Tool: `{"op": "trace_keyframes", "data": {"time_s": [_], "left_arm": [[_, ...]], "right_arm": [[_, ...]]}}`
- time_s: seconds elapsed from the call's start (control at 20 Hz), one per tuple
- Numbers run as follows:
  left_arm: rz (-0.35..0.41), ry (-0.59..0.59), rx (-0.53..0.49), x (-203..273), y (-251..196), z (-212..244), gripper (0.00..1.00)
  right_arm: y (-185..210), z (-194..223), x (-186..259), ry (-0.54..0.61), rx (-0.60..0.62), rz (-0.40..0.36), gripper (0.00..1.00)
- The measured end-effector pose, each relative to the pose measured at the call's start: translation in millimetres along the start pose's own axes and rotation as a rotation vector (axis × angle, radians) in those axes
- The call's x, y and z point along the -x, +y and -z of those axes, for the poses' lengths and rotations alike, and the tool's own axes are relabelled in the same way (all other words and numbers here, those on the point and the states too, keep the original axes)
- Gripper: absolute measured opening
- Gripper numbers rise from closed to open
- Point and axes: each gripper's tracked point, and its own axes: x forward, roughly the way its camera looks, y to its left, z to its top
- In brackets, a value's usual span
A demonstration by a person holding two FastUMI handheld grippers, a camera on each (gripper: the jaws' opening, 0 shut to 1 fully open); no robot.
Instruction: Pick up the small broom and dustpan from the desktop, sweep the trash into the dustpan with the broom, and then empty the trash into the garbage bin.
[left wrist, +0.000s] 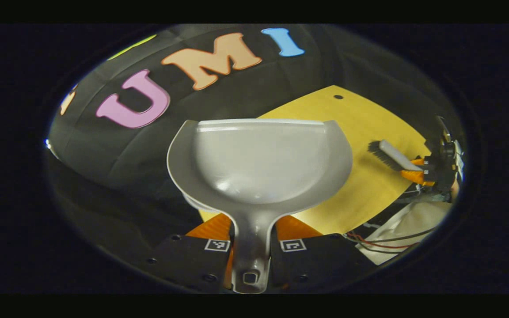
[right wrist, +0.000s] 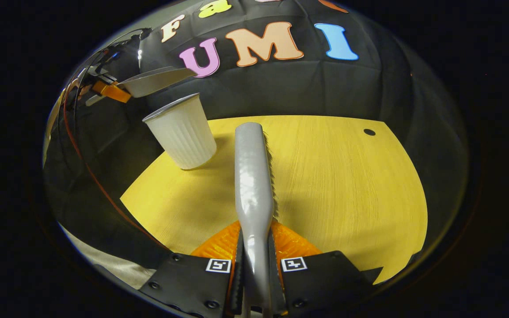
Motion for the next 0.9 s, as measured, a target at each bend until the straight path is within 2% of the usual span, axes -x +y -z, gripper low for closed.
{"op": "trace_keyframes", "data": {"time_s": [0.15, 0.3, 0.45, 0.65, 0.75, 0.9], "left_arm": [[0.086, -0.023, 0.022, -19.1, -37.2, -7.8, 0.27], [0.126, -0.020, 0.066, -49.8, -76.4, 1.4, 0.27], [0.108, 0.002, 0.127, -79.8, -107.8, 27.5, 0.27], [0.079, 0.022, 0.300, -116.2, -144.1, 72.1, 0.27], [0.085, 0.077, 0.389, -128.7, -163.2, 103.8, 0.27], [0.071, 0.127, 0.468, -142.0, -173.5, 139.3, 0.27]], "right_arm": [[-7.3, 9.7, 9.0, 0.001, -0.032, 0.012, 0.27], [-16.0, 18.4, 12.1, 0.015, -0.061, 0.035, 0.27], [-24.7, 29.9, 7.2, 0.038, -0.078, 0.075, 0.27], [-29.2, 49.4, -16.3, 0.109, -0.135, 0.112, 0.27], [-27.5, 58.4, -28.2, 0.149, -0.164, 0.122, 0.27], [-25.2, 69.8, -54.5, 0.208, -0.189, 0.127, 0.27]]}}
